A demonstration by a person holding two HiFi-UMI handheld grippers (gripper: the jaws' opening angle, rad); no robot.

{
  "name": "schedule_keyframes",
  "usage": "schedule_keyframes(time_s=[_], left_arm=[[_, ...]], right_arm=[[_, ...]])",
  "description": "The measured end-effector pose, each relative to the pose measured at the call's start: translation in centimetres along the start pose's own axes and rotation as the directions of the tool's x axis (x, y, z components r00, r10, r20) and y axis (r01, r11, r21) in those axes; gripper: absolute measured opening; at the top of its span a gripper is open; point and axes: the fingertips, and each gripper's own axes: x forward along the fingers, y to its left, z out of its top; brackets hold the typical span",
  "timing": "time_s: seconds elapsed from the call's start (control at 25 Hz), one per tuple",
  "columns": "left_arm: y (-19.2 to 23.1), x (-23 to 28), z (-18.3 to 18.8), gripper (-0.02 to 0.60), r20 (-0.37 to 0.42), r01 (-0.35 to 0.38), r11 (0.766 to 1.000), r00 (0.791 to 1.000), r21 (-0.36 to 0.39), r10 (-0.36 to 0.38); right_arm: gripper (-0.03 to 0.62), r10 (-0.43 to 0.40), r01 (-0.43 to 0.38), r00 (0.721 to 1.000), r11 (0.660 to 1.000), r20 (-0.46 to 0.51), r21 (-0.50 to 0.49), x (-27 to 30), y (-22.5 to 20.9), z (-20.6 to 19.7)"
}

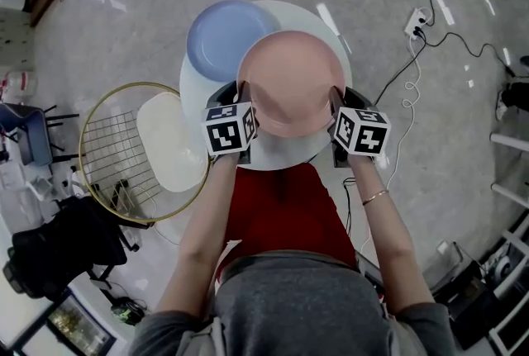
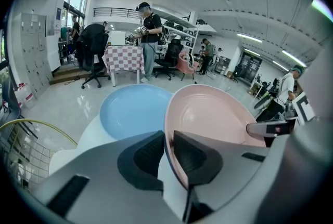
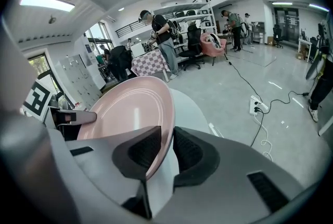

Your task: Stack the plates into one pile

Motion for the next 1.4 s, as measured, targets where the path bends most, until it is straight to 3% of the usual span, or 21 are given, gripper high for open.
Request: schedule_keyframes(time_s=[0.44, 0.96, 1.4], left_arm=[[8.4, -0.1, 3.0, 0.064, 0.051, -0.05, 0.992, 0.997, -0.112, 0.056], [16.3, 2.9, 7.0, 0.06, 0.07, -0.041, 0.984, 0.996, -0.172, 0.054], [19.3, 5.4, 5.6, 0.058, 0.01, -0.06, 0.984, 0.998, -0.17, 0.063]], right_arm=[[0.087, 0.059, -0.058, 0.998, 0.993, 0.0, -0.104, 5.7, 7.2, 4.9], [0.089, 0.021, -0.025, 0.999, 0.986, -0.027, -0.166, 12.4, 12.7, 9.4], [0.089, -0.018, 0.0, 0.996, 0.98, -0.091, -0.197, 16.5, 13.9, 8.0]])
